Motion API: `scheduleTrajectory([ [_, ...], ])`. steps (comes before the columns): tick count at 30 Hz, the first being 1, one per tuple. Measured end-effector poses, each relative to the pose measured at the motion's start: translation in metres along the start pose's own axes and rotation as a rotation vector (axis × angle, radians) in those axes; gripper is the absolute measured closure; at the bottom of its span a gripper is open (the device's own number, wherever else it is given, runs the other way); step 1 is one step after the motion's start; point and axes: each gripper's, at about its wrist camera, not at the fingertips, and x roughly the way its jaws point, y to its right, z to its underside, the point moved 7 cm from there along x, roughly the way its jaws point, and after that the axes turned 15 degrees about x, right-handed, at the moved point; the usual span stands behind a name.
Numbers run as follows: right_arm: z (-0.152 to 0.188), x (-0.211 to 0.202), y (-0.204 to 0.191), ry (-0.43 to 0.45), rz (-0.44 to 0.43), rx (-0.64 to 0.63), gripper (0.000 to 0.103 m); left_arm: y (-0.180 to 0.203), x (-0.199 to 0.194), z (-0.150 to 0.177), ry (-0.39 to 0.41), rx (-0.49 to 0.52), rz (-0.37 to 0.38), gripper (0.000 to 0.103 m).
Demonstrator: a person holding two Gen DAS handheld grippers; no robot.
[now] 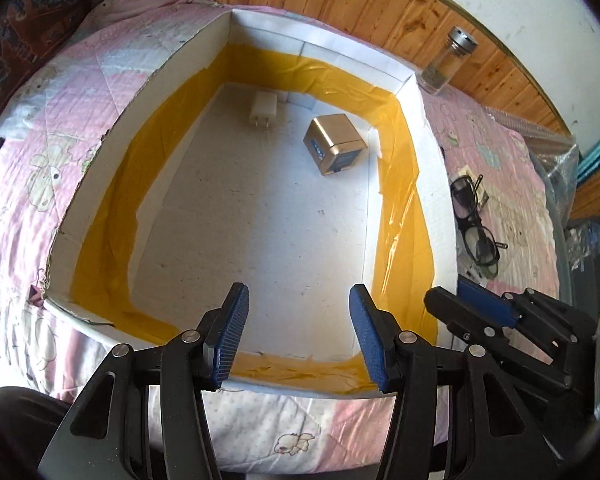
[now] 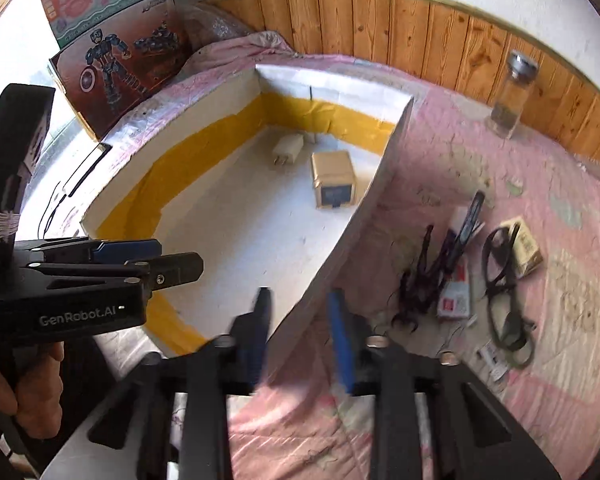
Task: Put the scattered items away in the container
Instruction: 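Withdraw both grippers from the box back toward the scattered items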
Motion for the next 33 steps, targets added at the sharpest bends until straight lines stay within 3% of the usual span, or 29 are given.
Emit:
scheduleTrajectory([
  [4,0.016,-0.011,-0.005,0.015,-0.03,-0.003,0.085,0.018,-0.015,0.011,0.003,-0.005,0.038,0.048],
  [9,0.035,-0.019,-0.01,0.008,-0.057,-0.018,0.082,0.035,-0.036,0.011,0.06,0.042,-0.026,0.048],
  [16,0.031,-0.062,0.006,0.119,-0.131,0.019,0.068,0.04,-0.071,0.002,0.161,0.06,-0.128,0.048],
  [20,0.031,-0.079,0.012,0.172,-0.133,0.003,0.056,0.043,-0.076,0.002,0.176,0.04,-0.125,0.048],
  [23,0.032,-0.082,0.018,0.183,-0.143,0.01,0.055,0.045,-0.076,0.006,0.172,0.035,-0.129,0.048],
  [26,0.033,-0.076,0.023,0.164,-0.162,0.038,0.055,0.046,-0.075,0.01,0.168,0.025,-0.134,0.048],
  [30,0.042,-0.05,0.008,0.051,-0.286,0.119,0.055,0.046,-0.08,0.012,0.174,0.016,-0.149,0.048],
  [33,0.052,-0.024,-0.006,-0.005,-0.266,0.111,0.06,0.05,-0.084,0.012,0.18,0.022,-0.157,0.048],
])
